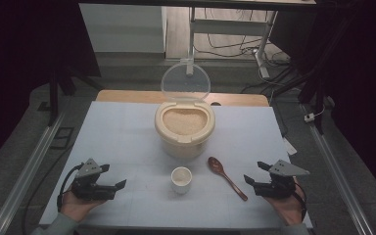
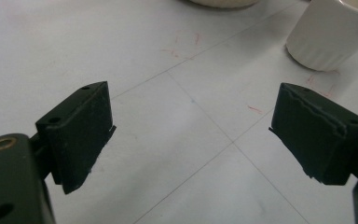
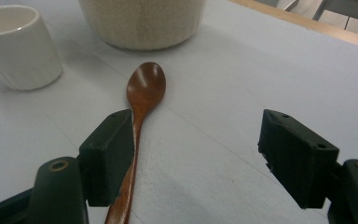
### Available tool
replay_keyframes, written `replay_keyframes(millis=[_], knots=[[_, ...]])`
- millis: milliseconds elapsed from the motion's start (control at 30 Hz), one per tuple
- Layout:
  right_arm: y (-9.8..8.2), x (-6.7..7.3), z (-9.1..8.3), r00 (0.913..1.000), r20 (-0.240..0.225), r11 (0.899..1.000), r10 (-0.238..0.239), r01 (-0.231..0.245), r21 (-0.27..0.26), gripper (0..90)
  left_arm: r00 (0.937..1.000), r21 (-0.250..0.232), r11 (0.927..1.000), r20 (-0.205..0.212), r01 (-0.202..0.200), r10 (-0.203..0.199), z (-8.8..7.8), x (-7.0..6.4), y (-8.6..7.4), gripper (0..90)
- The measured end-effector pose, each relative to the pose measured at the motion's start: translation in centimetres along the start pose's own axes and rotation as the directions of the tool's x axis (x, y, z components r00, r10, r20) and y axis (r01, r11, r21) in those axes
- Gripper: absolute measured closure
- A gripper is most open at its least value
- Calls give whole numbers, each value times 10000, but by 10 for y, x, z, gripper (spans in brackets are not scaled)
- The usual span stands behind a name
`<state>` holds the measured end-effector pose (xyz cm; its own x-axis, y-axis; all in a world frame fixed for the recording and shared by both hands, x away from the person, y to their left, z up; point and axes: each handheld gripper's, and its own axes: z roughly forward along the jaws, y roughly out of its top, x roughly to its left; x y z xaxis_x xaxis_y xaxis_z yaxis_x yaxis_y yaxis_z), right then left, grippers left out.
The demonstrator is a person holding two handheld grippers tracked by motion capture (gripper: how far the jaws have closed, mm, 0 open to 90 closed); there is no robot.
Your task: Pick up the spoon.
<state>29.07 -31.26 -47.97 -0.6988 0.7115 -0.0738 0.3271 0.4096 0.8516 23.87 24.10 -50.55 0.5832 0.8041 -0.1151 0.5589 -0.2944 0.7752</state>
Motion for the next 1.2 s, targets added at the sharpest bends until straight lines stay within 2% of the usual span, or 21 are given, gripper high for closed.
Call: replay_keyframes(millis=[500, 867, 900, 1100, 1200], knots=[[1, -1, -1, 9998, 107, 9997, 196, -198, 151, 279, 10000, 24, 10000, -36, 20, -19, 2, 1, -1, 122], [8, 3, -2, 9999, 108, 9993, -10, 6, 367, 289, 10000, 44, 10000, -36, -42, 42, 3, 1, -1, 120], [13, 4, -4, 9998, 179, 9980, -50, 38, 627, 295, 10000, 39, 10000, -29, -64, 64, 2, 1, -1, 121], [31, 9, -6, 9999, 58, 9948, 107, -112, 1010, 313, 10000, 78, 10000, -8, -25, 25, 3, 1, -1, 120], [40, 13, -5, 10000, -63, 9906, 65, -55, 1363, 314, 10000, 106, 9999, -29, -44, 45, 4, 1, -1, 119]])
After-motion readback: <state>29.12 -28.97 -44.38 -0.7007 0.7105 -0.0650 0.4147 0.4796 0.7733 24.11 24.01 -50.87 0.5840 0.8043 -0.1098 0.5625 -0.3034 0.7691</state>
